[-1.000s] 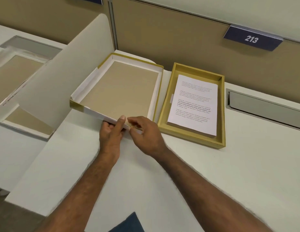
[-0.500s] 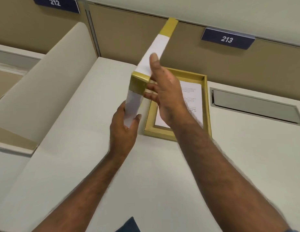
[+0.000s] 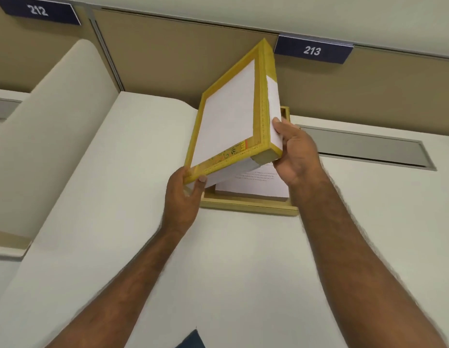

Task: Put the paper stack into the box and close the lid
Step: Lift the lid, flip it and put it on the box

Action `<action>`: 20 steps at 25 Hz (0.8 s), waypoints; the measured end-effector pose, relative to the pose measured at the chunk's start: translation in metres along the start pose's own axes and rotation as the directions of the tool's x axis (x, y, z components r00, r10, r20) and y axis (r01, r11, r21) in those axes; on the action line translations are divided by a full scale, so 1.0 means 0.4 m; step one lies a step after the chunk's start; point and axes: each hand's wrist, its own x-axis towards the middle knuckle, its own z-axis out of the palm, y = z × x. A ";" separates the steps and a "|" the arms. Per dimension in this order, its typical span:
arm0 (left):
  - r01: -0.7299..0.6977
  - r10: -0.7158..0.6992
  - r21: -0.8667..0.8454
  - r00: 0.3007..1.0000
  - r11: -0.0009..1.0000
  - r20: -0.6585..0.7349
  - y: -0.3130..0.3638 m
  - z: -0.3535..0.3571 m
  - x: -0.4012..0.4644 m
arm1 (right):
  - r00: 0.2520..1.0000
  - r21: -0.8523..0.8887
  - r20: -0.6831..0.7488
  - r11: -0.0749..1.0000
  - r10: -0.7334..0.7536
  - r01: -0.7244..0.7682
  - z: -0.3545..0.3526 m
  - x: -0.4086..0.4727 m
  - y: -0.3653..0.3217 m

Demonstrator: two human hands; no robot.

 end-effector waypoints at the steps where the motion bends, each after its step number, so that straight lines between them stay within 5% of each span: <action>1: 0.059 -0.059 -0.015 0.998 0.998 0.005 -0.006 0.003 0.003 | 1.000 0.007 -0.007 1.000 0.002 -0.002 -0.026 0.003 0.005; 8: 0.157 -0.158 -0.031 0.987 0.987 -0.011 -0.025 0.007 0.018 | 0.973 0.053 -0.221 0.997 0.068 -0.058 -0.219 0.038 0.058; 15: 0.082 -0.082 -0.005 0.996 0.997 0.021 -0.014 0.038 0.017 | 0.933 -0.469 -0.348 0.879 -0.092 -0.089 -0.341 0.039 0.074; 20: 0.028 -0.028 0.003 0.999 1.000 0.028 -0.018 0.042 0.021 | 0.939 -0.704 -0.276 0.709 -0.205 -0.052 -0.363 0.019 0.106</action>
